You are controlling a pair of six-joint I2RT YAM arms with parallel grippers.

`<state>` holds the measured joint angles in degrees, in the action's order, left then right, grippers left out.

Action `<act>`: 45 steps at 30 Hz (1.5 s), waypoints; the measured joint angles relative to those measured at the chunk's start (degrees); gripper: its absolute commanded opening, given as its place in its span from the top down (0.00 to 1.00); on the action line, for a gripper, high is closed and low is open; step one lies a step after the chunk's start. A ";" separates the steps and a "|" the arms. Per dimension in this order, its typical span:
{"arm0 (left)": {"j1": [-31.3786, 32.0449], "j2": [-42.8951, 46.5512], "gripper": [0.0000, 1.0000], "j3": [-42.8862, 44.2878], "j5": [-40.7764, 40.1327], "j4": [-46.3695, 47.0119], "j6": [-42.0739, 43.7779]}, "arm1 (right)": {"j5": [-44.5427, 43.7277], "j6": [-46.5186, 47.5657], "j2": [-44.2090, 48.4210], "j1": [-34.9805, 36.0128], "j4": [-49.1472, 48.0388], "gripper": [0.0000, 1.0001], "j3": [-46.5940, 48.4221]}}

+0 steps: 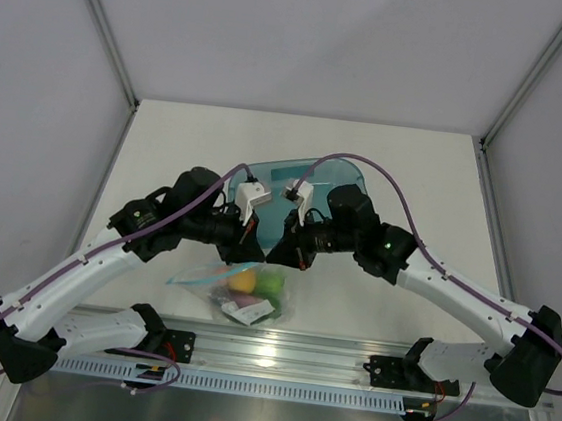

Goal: Place the food in the zip-top bag and seal the zipper
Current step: Zip the zipper food storage bag.

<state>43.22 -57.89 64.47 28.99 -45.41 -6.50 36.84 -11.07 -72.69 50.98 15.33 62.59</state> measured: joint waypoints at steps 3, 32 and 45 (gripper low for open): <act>-0.17 -0.22 0.99 -0.04 -2.21 0.55 -0.02 | -8.48 -2.56 0.85 1.92 -0.04 1.00 -0.26; -0.22 -2.08 0.99 -1.92 -4.85 3.50 -1.14 | -44.87 -9.73 7.58 1.42 -0.83 1.00 -7.17; 0.09 0.52 0.99 -2.91 -5.40 2.34 -1.18 | -50.95 -11.19 15.74 -3.50 3.85 1.00 -11.45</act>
<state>43.31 -57.36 61.56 23.59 -43.07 -7.68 -14.11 -22.26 -56.95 47.48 19.18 51.13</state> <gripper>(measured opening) 0.020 0.007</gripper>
